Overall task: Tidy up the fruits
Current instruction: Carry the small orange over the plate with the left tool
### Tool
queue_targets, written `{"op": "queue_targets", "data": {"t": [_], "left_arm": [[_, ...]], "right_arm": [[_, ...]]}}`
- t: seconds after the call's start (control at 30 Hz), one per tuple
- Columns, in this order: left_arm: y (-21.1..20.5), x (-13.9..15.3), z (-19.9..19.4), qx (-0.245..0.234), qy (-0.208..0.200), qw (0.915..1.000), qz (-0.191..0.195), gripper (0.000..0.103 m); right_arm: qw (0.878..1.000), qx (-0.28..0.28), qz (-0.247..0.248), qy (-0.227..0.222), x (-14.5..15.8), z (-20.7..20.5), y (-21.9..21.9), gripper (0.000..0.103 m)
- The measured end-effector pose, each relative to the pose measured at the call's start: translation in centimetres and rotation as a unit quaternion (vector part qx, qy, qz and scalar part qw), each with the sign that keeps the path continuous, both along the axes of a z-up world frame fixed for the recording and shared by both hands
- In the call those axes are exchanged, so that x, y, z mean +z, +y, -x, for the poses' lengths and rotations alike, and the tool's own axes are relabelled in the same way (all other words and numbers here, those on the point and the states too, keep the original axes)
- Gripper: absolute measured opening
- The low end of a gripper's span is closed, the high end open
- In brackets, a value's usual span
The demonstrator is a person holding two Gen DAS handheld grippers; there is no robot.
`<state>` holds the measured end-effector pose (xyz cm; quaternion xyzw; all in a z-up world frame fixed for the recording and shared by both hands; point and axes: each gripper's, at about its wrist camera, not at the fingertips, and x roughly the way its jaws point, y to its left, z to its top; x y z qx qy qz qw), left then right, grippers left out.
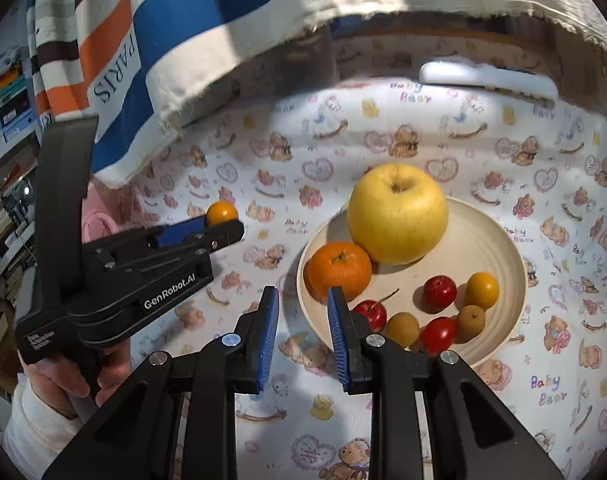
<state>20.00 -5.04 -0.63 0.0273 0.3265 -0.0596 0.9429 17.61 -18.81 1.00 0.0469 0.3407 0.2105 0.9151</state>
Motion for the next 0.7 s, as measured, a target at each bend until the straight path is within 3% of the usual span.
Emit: {"op": "queue_targets", "data": {"t": [0.3,0.53,0.7], "left_arm": [[0.6,0.5,0.0,-0.002,-0.005,0.9999,0.015,0.027],[-1.4,1.5,0.2,-0.088,0.006,0.9956,0.032,0.027],[-4.6,1.4,-0.1,-0.155,0.05,0.9859,0.037,0.028]], "right_arm": [[0.998,-0.058,-0.018,-0.024,1.9,-0.2,-3.4,0.026],[0.997,-0.081,0.016,-0.004,1.8,-1.3,-5.7,0.026],[0.995,-0.096,0.004,0.01,0.5,-2.2,-7.9,0.026]]}}
